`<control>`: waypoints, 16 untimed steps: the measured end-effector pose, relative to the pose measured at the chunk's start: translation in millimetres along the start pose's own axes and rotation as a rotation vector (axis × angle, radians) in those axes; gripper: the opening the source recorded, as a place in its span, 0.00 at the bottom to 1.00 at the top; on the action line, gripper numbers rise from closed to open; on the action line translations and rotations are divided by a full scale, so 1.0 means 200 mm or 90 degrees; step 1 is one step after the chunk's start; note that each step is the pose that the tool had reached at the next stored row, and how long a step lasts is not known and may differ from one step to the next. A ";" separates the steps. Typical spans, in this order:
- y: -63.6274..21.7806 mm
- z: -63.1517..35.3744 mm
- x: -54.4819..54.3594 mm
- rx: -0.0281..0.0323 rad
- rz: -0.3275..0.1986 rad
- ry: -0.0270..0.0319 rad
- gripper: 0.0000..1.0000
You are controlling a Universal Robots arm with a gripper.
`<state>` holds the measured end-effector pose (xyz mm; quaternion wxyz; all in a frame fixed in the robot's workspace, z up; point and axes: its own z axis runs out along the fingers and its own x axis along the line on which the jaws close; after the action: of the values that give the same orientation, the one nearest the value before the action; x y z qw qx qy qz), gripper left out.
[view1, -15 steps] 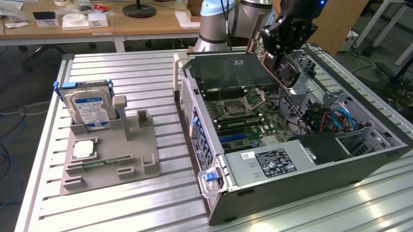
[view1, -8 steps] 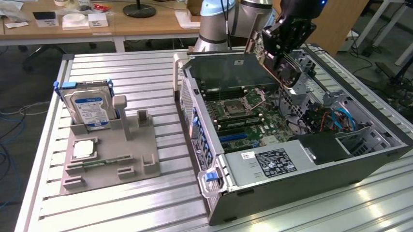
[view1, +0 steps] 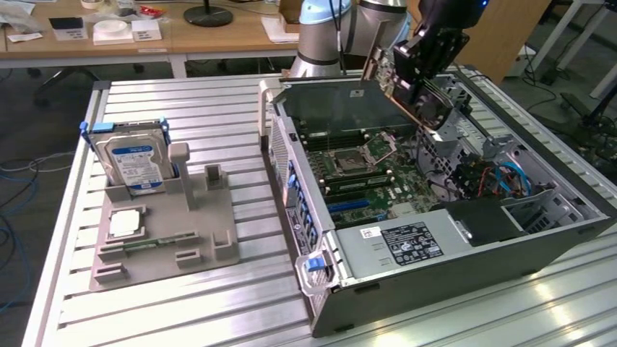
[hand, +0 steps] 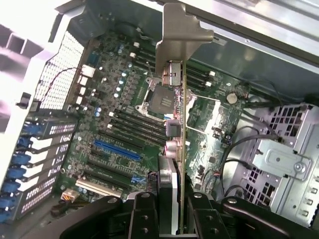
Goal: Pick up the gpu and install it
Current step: 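Insert the gpu into the slot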
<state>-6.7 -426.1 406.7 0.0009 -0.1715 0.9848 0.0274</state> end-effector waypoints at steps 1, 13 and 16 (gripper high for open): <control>0.000 0.000 0.00 -0.0001 -0.008 0.0004 0.28; 0.000 0.000 0.00 -0.0011 -0.096 0.0051 0.28; 0.000 0.000 0.00 -0.0014 -0.118 0.0063 0.28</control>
<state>-6.7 -426.1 406.6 -0.0016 -0.2623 0.9646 0.0274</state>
